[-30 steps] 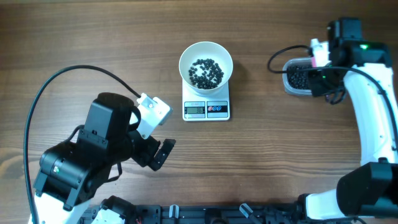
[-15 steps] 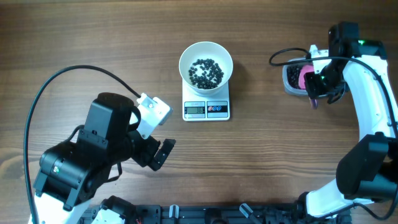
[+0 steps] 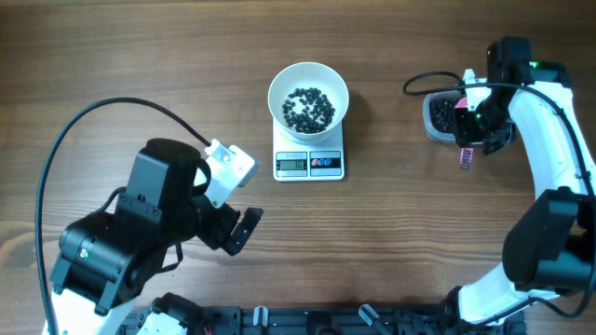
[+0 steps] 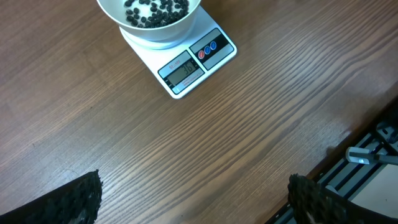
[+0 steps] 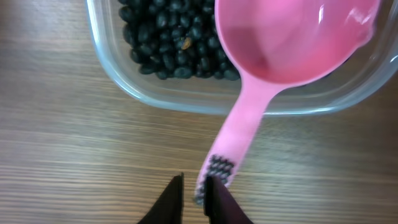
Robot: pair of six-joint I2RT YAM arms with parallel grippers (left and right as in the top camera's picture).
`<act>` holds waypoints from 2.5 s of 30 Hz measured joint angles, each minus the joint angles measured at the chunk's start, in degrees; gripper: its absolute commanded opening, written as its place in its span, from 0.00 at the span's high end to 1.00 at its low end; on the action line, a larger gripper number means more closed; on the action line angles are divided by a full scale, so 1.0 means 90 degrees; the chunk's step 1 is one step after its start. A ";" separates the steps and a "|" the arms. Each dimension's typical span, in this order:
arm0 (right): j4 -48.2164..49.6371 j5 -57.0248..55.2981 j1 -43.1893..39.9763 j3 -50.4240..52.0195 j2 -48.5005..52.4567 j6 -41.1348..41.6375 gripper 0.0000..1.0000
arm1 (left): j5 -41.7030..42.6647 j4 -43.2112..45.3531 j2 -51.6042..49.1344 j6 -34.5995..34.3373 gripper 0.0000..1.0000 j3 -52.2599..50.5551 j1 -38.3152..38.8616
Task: Scoop item into bowl and weigh 150g on scale
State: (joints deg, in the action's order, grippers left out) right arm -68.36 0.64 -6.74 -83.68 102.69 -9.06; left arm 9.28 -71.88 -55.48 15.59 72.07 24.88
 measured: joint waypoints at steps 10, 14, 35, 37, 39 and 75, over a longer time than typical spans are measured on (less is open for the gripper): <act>-0.0083 0.0952 -0.0175 -0.0539 -0.1695 0.2067 0.38 | 0.0000 0.0000 0.0000 0.0000 0.00 0.0000 0.0000; -0.0177 0.0998 -0.0454 -0.0576 -0.2919 0.3298 0.33 | 0.0002 -0.0002 0.0000 0.0000 0.00 0.0000 0.0000; 0.2008 0.0814 -0.0466 0.5387 -0.8541 0.8014 0.00 | 0.0000 -0.0010 0.0000 0.0000 0.00 0.0007 0.0000; 0.2718 0.0942 -0.0466 0.6188 -0.8903 0.8366 0.00 | -0.0002 -0.0010 0.0000 0.0000 0.00 0.0007 0.0000; 0.3582 0.1049 -0.0466 0.7009 -0.9175 0.8748 0.00 | 0.0002 -0.0012 0.0000 0.0000 0.00 0.0012 0.0000; 0.9872 0.0551 -0.0466 0.8998 -0.6135 1.0506 0.22 | 0.0000 -0.0007 0.0000 0.0000 0.00 0.0012 -0.0007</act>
State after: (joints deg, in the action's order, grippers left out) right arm 20.49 5.61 -10.94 -2.70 47.48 85.49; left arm 9.28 -71.94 -55.48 15.59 72.18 24.82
